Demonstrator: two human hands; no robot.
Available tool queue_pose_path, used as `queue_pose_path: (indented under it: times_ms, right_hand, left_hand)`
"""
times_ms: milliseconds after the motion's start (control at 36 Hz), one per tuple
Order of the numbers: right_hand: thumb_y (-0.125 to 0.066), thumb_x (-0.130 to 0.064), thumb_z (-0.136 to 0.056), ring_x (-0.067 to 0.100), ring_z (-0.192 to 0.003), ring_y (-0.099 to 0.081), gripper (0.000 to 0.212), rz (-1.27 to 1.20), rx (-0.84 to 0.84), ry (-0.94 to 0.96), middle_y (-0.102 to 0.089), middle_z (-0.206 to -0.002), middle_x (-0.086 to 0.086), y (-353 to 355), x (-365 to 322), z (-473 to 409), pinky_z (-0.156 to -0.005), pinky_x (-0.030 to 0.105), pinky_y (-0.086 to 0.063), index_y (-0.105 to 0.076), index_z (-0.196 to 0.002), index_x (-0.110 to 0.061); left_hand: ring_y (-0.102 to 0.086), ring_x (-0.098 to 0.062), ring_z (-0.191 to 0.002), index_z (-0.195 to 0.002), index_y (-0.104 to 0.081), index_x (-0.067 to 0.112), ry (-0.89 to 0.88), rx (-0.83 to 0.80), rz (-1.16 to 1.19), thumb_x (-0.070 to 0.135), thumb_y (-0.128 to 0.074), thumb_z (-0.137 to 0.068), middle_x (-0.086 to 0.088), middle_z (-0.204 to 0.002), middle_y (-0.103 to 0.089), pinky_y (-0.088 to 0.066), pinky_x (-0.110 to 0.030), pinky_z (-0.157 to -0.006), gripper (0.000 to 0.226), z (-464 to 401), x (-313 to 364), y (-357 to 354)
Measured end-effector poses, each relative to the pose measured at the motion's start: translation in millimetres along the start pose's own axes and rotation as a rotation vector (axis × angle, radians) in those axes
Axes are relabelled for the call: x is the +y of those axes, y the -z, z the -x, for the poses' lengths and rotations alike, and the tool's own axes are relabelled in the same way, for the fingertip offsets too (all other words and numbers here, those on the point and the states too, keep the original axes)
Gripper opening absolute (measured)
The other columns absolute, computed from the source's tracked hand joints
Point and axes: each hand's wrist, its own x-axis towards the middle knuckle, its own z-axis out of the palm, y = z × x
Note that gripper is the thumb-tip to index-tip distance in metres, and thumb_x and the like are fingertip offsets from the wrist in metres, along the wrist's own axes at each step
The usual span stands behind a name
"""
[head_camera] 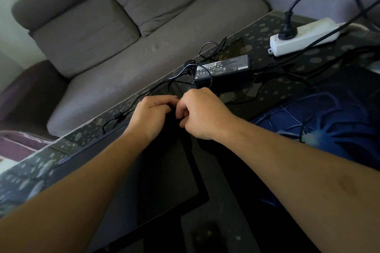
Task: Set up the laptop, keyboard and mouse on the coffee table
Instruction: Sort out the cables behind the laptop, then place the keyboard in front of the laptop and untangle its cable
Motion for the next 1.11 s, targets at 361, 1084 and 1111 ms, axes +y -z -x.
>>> queue_pose_path:
  times_ms: [361,1084,1111]
  right_hand:
    - [-0.079,-0.01,-0.082,0.026,-0.091,-0.072,0.022,0.04,0.016,0.049,-0.074,-0.094,0.001,-2.1,-0.8,3.9,-0.079,0.04,-0.062,-0.082,-0.097,-0.027]
    - [-0.053,0.003,-0.096,0.002,-0.091,-0.069,0.042,0.008,-0.029,-0.024,-0.076,-0.097,-0.01,26.0,-124.4,52.7,-0.081,0.019,-0.056,-0.081,-0.098,-0.029]
    - [-0.054,0.001,-0.096,0.003,-0.092,-0.069,0.04,0.026,-0.066,-0.003,-0.076,-0.099,-0.01,19.5,-135.7,60.1,-0.085,0.023,-0.058,-0.081,-0.099,-0.029]
  left_hand:
    - [-0.071,-0.01,-0.101,-0.094,-0.082,0.036,0.023,0.045,-0.044,-0.003,-0.049,-0.085,0.015,-0.097,-0.079,-0.056,-0.044,-0.099,0.052,4.4,8.9,-4.1]
    - [-0.056,-0.004,-0.117,-0.128,-0.068,0.033,0.1,0.066,-0.097,0.003,-0.059,-0.095,0.018,-0.125,-0.059,-0.043,-0.018,-0.093,0.045,162.4,19.7,81.5]
    - [-0.058,-0.005,-0.117,-0.128,-0.068,0.033,0.098,0.062,-0.124,0.003,-0.059,-0.095,0.016,-0.127,-0.061,-0.045,-0.019,-0.095,0.045,176.3,17.3,91.6]
